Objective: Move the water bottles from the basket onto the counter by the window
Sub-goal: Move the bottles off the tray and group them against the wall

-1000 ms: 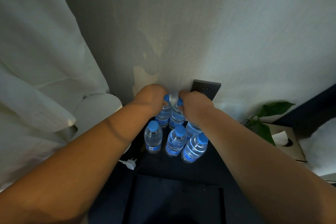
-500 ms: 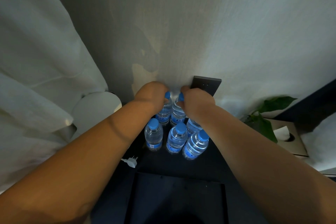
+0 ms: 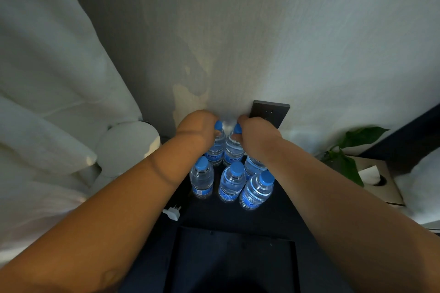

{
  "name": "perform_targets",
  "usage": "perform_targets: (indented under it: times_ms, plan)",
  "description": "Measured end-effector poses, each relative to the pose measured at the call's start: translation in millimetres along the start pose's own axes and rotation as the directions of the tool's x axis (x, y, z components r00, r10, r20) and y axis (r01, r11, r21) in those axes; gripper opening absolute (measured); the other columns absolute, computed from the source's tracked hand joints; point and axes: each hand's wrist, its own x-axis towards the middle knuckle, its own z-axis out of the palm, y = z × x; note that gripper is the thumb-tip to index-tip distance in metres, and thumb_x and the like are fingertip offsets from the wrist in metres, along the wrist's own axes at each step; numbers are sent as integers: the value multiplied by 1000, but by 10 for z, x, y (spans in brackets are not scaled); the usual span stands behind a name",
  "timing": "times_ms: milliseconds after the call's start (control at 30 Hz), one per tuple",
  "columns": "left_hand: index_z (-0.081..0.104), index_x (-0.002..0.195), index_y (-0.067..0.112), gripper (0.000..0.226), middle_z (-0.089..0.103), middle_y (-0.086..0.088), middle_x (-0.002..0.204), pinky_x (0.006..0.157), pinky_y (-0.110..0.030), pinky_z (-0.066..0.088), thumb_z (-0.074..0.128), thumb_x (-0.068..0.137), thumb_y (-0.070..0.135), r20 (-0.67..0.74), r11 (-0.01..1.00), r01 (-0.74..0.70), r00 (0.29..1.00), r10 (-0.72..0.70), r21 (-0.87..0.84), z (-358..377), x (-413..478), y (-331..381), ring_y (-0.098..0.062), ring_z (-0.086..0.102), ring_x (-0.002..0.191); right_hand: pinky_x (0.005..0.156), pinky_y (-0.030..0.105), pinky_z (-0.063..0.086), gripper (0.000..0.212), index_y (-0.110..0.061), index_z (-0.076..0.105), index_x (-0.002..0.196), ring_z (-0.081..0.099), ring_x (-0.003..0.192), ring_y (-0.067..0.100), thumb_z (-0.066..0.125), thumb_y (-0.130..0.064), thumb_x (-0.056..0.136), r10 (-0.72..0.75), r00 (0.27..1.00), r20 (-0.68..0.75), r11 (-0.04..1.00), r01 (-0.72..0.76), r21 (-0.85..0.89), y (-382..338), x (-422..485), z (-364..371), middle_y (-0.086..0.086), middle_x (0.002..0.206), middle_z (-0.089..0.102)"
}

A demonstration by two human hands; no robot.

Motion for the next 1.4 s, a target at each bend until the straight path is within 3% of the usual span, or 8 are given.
perform_targets:
  times_ms: [133, 333, 567, 733, 1200, 1400]
  plan:
    - [70, 113, 7, 18, 67, -12, 114, 85, -32, 48, 61, 99, 14, 2, 1000, 6, 1000, -6, -27, 9, 22, -8, -26, 64, 102, 67, 32, 45, 31, -11, 57, 120, 56, 77, 20, 65, -34, 100, 16, 1000, -10, 1000, -16, 16, 14, 6, 28, -5, 75, 45]
    - [71, 110, 8, 21, 68, -11, 111, 80, -31, 47, 62, 99, 24, -9, 999, 1, 1000, -1, -41, 4, 46, -9, -23, 60, 92, 70, 34, 51, 32, -14, 57, 120, 61, 82, 21, 65, -38, 100, 18, 1000, -24, 1000, -17, 24, 20, -14, 28, 2, 93, 61]
    - [69, 116, 9, 25, 65, -10, 116, 82, -31, 46, 63, 99, 27, 0, 1000, 6, 1000, -6, -26, 7, 53, -6, -26, 62, 101, 67, 33, 49, 32, -14, 57, 118, 58, 78, 19, 65, -39, 100, 31, 999, -42, 999, -29, 42, 40, -19, 48, -3, 82, 52]
    - [68, 120, 9, 29, 63, -11, 120, 89, -34, 48, 62, 100, 29, -31, 999, -30, 999, 30, -13, 2, 15, -3, -28, 61, 106, 65, 33, 46, 33, -16, 58, 118, 56, 77, 19, 65, -42, 99, 42, 997, -58, 998, -39, 43, 34, -12, 64, 0, 89, 59]
    - [66, 125, 7, 33, 61, -12, 125, 95, -36, 48, 60, 101, 31, -7, 998, -53, 999, 54, 27, -20, 12, -4, -28, 60, 111, 63, 31, 41, 35, -17, 59, 120, 53, 76, 18, 64, -45, 99, 58, 995, -87, 996, -51, 73, 50, -20, 94, -5, 83, 50]
    - [62, 132, 8, 37, 58, -12, 131, 96, -35, 46, 57, 102, 29, -19, 995, -88, 996, 89, 42, -18, -19, -5, -29, 57, 115, 69, 34, 48, 37, -18, 61, 118, 62, 87, 22, 65, -48, 97, 53, 995, -89, 994, -44, 103, 35, -72, 24, 3, 97, 65]
